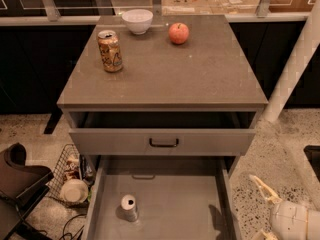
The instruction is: Pick redbull can from middle drawer and place on counter
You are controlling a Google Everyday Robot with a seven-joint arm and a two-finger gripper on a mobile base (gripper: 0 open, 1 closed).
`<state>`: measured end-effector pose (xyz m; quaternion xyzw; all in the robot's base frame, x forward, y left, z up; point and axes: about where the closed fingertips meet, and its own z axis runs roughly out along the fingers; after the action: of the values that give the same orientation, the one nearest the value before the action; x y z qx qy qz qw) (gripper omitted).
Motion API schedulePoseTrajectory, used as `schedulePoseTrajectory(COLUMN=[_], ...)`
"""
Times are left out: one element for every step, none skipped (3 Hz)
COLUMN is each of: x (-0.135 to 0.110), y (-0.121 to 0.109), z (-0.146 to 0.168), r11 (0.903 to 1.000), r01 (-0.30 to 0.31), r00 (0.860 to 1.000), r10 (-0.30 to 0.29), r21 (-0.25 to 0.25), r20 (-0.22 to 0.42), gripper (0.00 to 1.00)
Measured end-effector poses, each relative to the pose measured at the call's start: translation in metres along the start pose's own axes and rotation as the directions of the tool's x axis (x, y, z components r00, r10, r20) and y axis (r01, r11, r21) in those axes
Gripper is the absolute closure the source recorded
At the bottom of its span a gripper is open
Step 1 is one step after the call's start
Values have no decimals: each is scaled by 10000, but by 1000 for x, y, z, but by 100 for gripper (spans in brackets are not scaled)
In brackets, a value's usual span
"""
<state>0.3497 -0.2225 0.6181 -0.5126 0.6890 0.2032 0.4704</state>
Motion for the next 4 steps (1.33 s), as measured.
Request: schedulePoseTrajectory(x=[14, 29, 32, 33], y=[9, 17, 20, 24], z=[28, 63, 91, 127], r11=[9993, 9957, 9922, 9886], r01=[-380, -925, -1238, -1401], r00=[9990, 9941, 9888, 9848], r10=[381, 924, 1243, 1449], r21=[-32, -24, -115, -550], r20=[226, 571, 823, 958], gripper=[0, 0, 0, 0])
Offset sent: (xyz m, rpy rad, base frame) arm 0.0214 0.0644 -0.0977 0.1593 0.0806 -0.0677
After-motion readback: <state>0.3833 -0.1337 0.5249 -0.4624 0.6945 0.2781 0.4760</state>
